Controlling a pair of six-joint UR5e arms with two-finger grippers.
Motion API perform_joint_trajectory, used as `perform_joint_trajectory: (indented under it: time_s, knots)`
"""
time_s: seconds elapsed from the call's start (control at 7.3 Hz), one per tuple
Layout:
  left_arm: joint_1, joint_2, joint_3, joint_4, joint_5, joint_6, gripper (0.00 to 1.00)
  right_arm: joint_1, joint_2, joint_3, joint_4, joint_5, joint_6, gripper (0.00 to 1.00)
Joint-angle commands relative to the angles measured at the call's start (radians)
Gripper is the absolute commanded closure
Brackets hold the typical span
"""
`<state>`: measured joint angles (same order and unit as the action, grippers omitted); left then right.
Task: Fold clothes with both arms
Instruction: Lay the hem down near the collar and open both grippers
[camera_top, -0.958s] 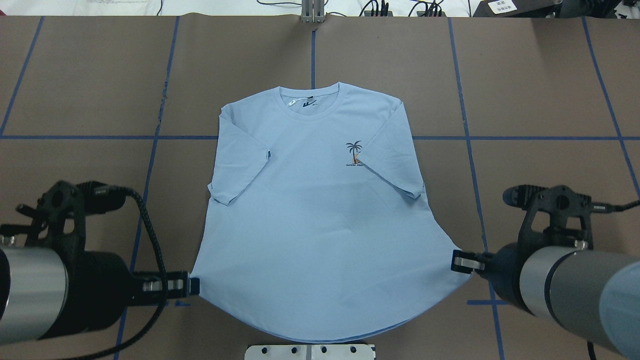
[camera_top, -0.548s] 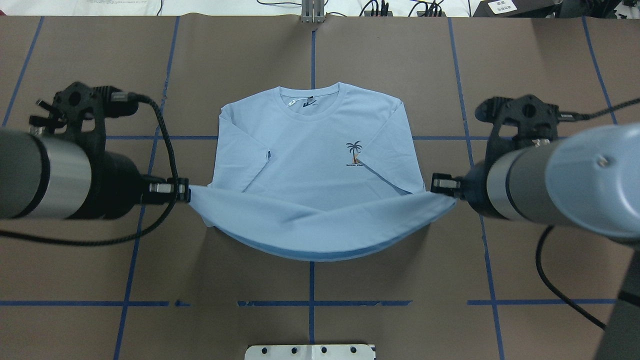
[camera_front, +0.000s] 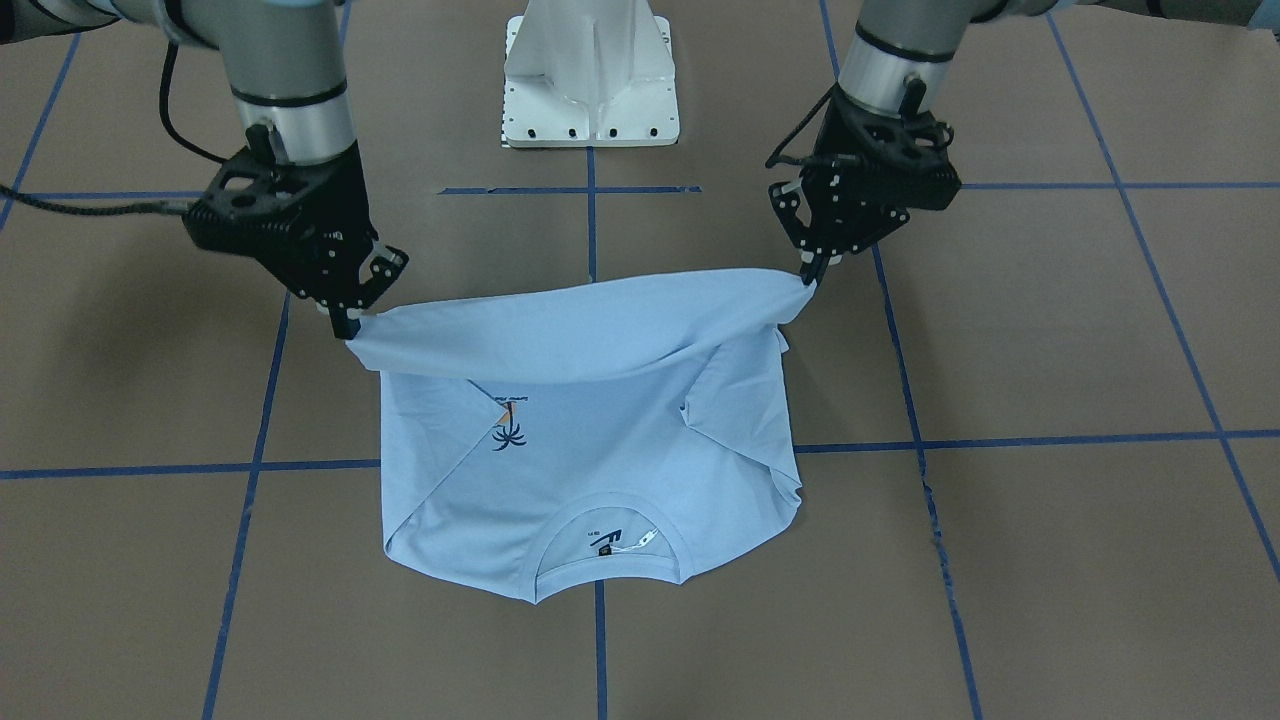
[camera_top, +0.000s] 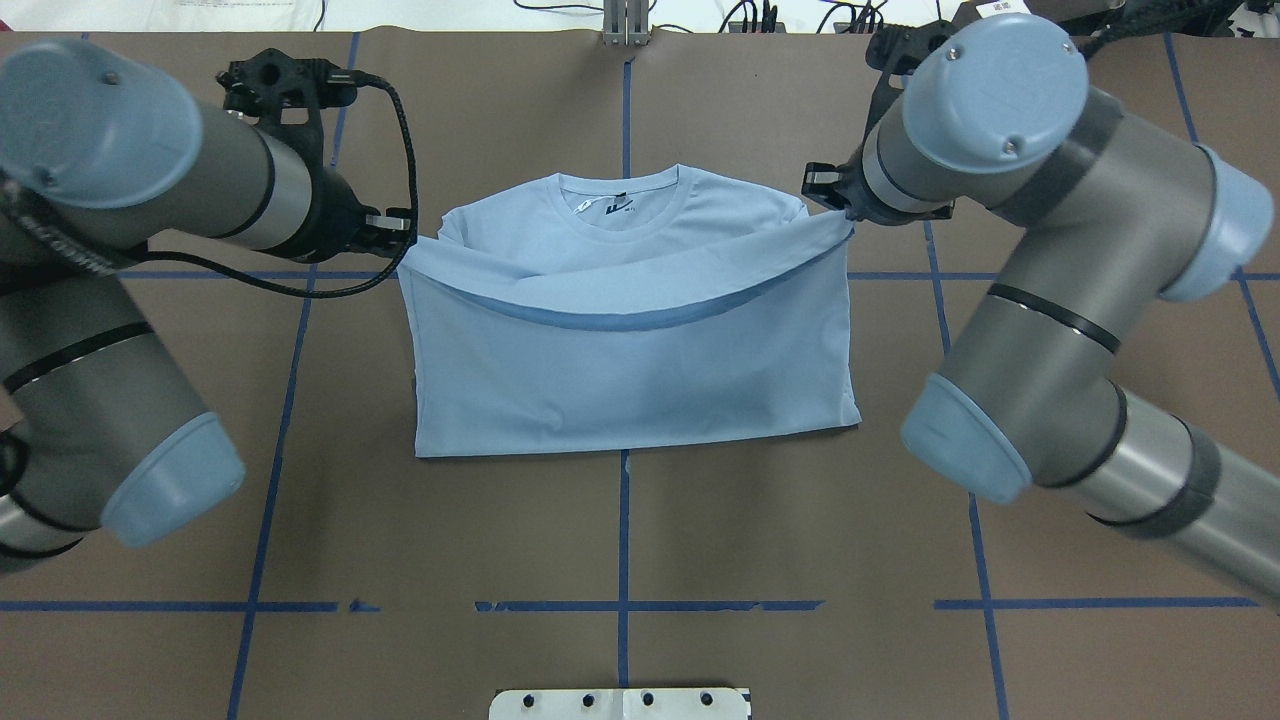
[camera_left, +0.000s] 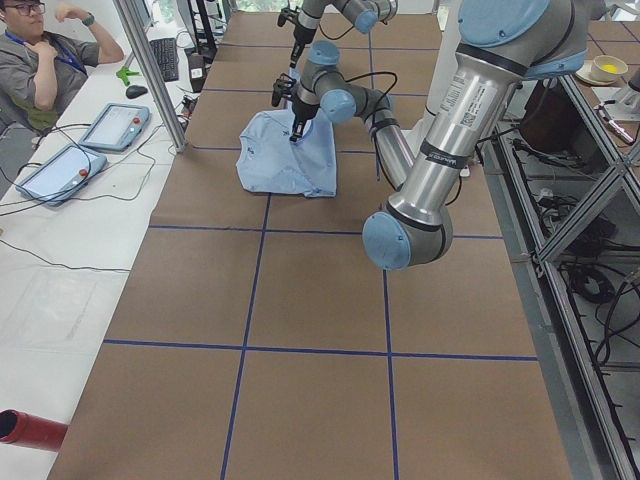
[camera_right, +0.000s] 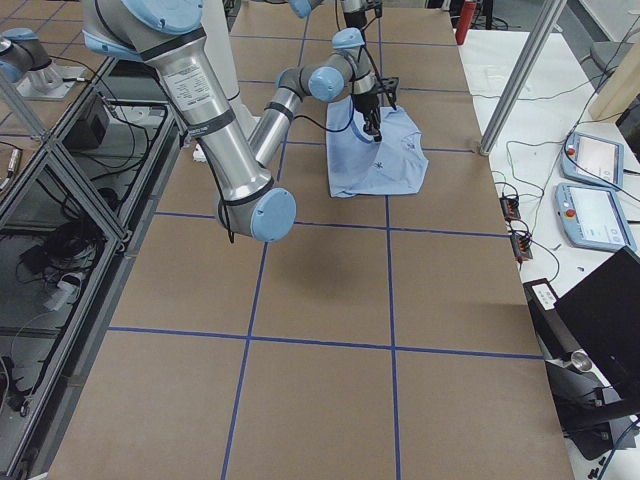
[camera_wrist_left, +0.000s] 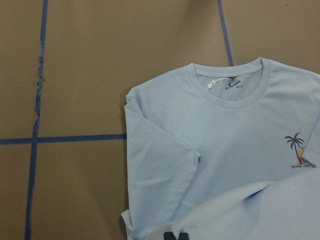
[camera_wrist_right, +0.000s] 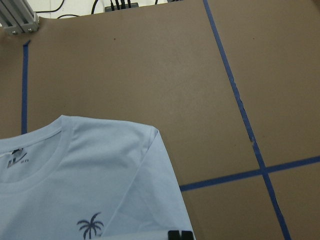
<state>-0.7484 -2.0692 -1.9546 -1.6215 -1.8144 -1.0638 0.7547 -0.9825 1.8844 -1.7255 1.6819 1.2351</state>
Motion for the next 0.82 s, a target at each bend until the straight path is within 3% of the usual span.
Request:
perform_joint_trajectory:
  time_s: [0.0, 0.27, 0.68]
  knots:
    - [-0.005, -0.08, 0.286, -0.179, 0.05, 0.004, 1.0, 0.029, 0.106, -0.308, 0.163, -0.004, -0.025, 1.0]
    - [-0.003, -0.112, 0.469, -0.323, 0.081, 0.005, 1.0, 0.023, 0.114, -0.477, 0.332, -0.008, -0.025, 1.0]
    - [0.001, -0.143, 0.586, -0.363, 0.087, 0.044, 1.0, 0.002, 0.11, -0.531, 0.354, -0.013, -0.028, 1.0]
